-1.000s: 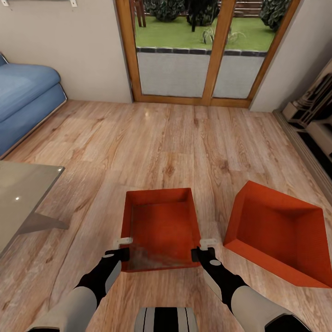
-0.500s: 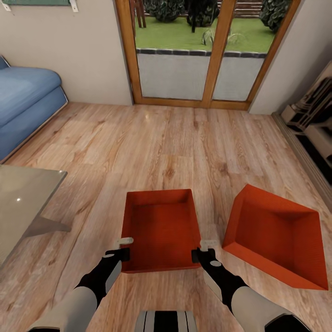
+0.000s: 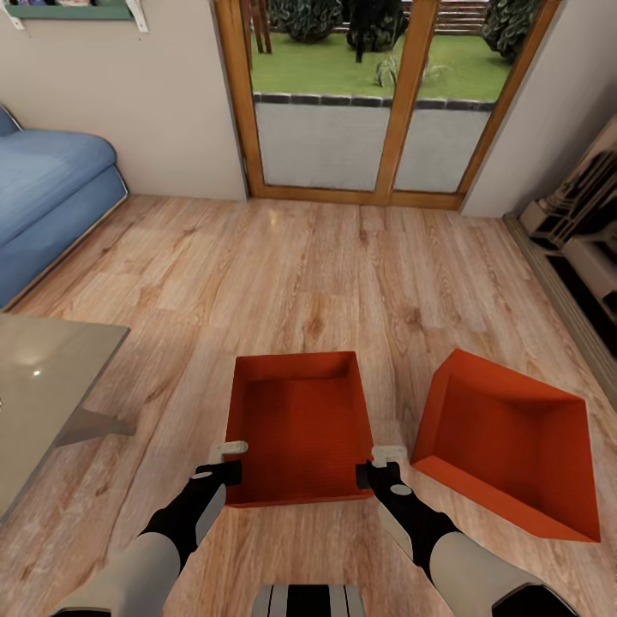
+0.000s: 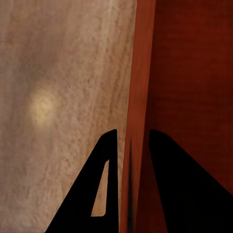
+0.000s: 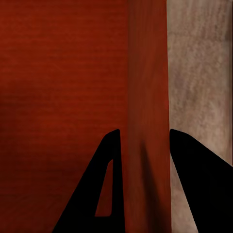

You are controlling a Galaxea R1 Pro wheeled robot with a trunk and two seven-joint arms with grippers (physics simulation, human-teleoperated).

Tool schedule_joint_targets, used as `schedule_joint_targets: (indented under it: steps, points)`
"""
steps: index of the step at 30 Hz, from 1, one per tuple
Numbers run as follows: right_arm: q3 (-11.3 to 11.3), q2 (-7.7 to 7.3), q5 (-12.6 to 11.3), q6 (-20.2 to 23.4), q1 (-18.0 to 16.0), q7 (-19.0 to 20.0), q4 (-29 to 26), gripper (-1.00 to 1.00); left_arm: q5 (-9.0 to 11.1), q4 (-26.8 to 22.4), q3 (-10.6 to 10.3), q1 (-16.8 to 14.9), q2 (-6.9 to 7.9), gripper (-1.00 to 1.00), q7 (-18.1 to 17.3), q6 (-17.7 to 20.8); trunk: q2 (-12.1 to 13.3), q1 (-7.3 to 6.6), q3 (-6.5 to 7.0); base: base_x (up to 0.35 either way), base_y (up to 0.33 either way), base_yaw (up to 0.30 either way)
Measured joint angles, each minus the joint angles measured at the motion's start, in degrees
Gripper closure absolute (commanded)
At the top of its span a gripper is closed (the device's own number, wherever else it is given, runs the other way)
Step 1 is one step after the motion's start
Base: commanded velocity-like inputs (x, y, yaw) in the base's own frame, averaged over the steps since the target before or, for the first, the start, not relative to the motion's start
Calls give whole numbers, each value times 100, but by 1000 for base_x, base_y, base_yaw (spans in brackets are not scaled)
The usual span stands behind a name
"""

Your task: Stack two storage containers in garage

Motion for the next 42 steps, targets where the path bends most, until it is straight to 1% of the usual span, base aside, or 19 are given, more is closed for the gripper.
schedule_joint_targets:
  steps: [18, 42]
  points:
    - [-9, 1, 2, -3, 0, 0, 3, 100, -25, -4, 15, -1, -7, 100, 4, 4, 722, -395, 323, 0, 0, 0]
    - [-2, 4, 6, 0, 0, -6, 1, 100, 0, 0, 3, 0, 3, 100, -3, 0, 1685, -923, 754, 0, 0, 0]
